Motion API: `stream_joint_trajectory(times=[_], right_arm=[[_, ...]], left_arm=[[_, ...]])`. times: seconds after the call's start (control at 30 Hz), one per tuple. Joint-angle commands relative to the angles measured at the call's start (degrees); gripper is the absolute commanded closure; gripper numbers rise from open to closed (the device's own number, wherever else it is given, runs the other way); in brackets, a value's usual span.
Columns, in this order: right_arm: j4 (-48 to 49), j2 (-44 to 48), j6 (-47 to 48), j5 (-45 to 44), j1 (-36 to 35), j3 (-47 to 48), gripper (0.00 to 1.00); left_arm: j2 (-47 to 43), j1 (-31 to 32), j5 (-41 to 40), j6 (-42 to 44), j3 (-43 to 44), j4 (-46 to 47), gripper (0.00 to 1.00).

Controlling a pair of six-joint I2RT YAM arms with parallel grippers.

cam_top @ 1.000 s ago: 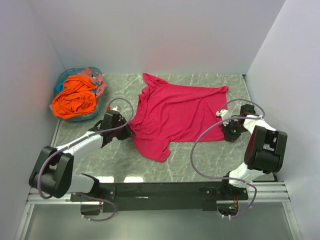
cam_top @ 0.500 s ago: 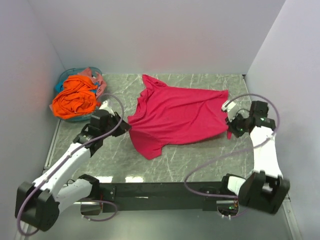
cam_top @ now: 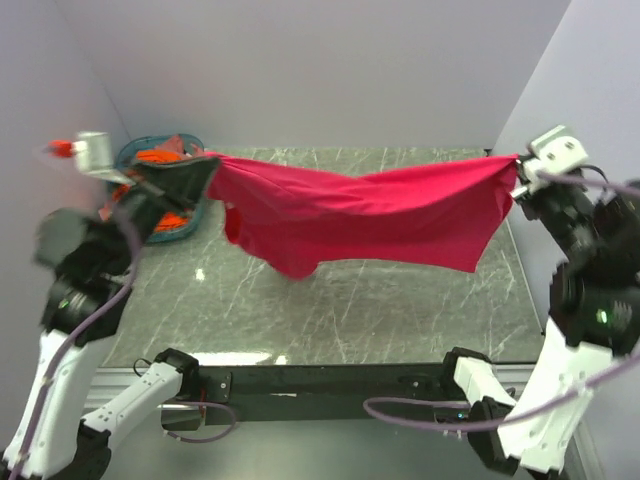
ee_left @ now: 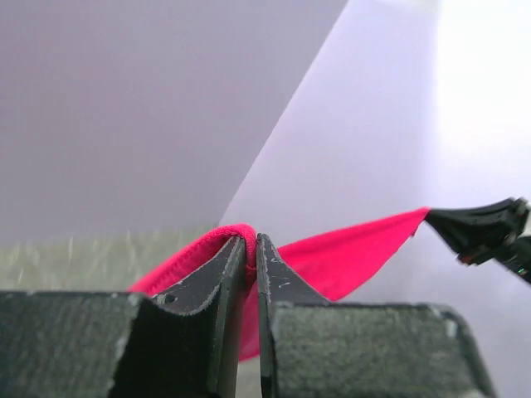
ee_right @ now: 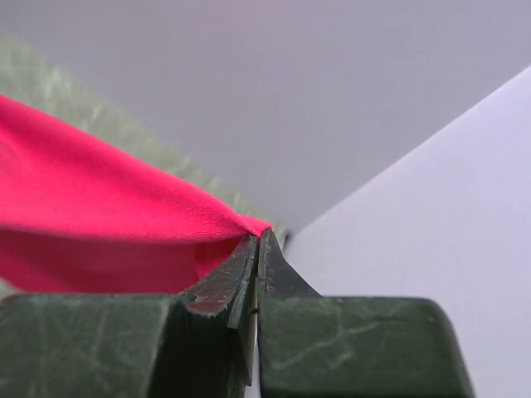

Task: Fold and stack the t-shirts
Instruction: Flatten the tshirt out

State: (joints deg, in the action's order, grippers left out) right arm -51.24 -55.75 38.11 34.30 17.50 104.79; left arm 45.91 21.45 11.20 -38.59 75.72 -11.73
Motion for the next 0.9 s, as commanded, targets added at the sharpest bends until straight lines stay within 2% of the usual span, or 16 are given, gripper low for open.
stream_joint_trajectory(times=[0.0,0.1,0.2,0.27,0.37,0.4,0.5,0.53,0.63,0.67,0.73,0.8,0.87], right_arm=[[5.0,0.9,-8.9,1.3,0.1,5.1,1.0],[6.6,-0.9,-11.3,1.5,0.1,5.6,1.0],[8.6,-2.8,-12.3,3.6,0.0,1.1,1.0],[11.2,-3.5,-13.8,5.0,-0.2,-5.4,1.0],[15.6,-7.3,-14.9,1.2,-4.8,-9.8,1.0],[16.4,-9.9,-14.9,-1.8,-5.9,-10.0,1.0],[20.6,-15.9,-16.6,-4.9,-8.4,-6.8,1.0],[21.4,-17.5,-18.1,-6.6,-8.4,-5.1,1.0],[22.0,-22.6,-20.1,-8.6,-8.3,4.2,1.0],[21.7,-23.7,-20.5,-8.6,-7.6,6.4,1.0],[21.9,-23.6,-21.9,-7.9,-6.6,10.7,1.0],[22.9,-21.8,-22.9,-6.4,-4.7,10.5,1.0],[24.5,-18.4,-22.7,-4.6,-2.8,7.8,1.0]], left_arm=[[-1.9,-0.2,0.8,1.7,5.9,4.0,0.85],[-0.8,-0.2,-3.0,2.1,7.2,2.9,0.87],[1.5,-0.2,-5.8,1.9,4.1,2.2,0.87],[4.5,-0.3,-7.6,1.3,0.3,4.0,0.88],[11.9,-2.9,-5.2,-1.3,-1.5,8.9,0.89],[14.3,-6.5,-0.2,-3.0,-1.2,11.1,0.9],[24.6,-10.9,6.9,-8.5,3.8,19.7,0.92],[29.5,-11.2,8.1,-9.4,9.3,21.1,0.92],[37.0,-11.2,12.5,-12.6,19.6,24.4,0.93],[38.2,-11.2,13.1,-13.7,25.9,24.6,0.93],[39.3,-11.0,13.8,-14.3,32.4,24.2,0.93],[37.0,-11.0,13.8,-14.3,33.2,24.6,0.93],[34.0,-11.0,13.8,-14.0,29.0,25.7,0.92]])
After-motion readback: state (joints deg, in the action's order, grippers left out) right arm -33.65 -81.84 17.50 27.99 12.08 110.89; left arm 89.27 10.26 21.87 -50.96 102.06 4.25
